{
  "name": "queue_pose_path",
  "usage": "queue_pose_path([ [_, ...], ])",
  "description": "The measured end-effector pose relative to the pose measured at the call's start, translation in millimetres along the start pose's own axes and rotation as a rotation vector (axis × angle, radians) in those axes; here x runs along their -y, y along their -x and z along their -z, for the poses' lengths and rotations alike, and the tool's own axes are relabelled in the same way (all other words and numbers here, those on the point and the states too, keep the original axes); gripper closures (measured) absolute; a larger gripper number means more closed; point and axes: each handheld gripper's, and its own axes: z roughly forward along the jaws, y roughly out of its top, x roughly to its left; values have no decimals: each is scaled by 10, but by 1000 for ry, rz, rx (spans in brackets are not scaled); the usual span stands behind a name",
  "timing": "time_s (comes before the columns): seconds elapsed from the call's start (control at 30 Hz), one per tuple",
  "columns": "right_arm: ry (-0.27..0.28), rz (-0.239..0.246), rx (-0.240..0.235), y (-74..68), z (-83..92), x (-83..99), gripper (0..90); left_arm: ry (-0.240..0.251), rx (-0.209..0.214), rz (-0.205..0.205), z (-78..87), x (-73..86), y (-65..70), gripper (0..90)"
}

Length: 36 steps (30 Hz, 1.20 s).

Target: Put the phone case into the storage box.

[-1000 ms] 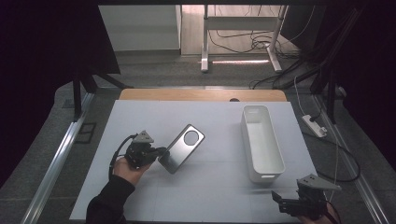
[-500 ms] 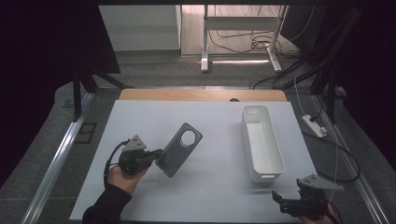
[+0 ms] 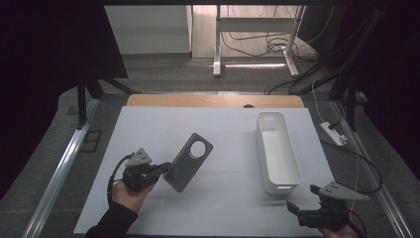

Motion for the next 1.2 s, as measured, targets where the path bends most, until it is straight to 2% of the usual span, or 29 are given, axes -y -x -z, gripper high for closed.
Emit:
queue_pose_path([
  [0.13, -19, 6, -42, 35, -45, -100, 0, -2, 0, -1, 0, -2, 10, 891],
  [0.23, -16, 0, -54, 42, -71, -156, 0, 3, 3, 2, -10, -18, 12, 891],
  [0.47, -11, 38, -81, 15, -198, -354, 0, -6, 8, -8, -70, -58, 46, 891],
  [0.57, -7, 36, -96, 22, -262, -412, 0, -11, 14, -15, -97, -80, 64, 891],
  [0.77, -4, 30, -170, -93, -399, -565, 0, -9, 19, -18, -130, -111, 82, 891],
  [0.87, -12, 41, -187, -158, -481, -631, 0, -8, 21, -20, -138, -121, 88, 891],
  [1.2, -30, 25, -243, -275, -688, -722, 0, -10, 27, -21, -195, -153, 117, 891],
])
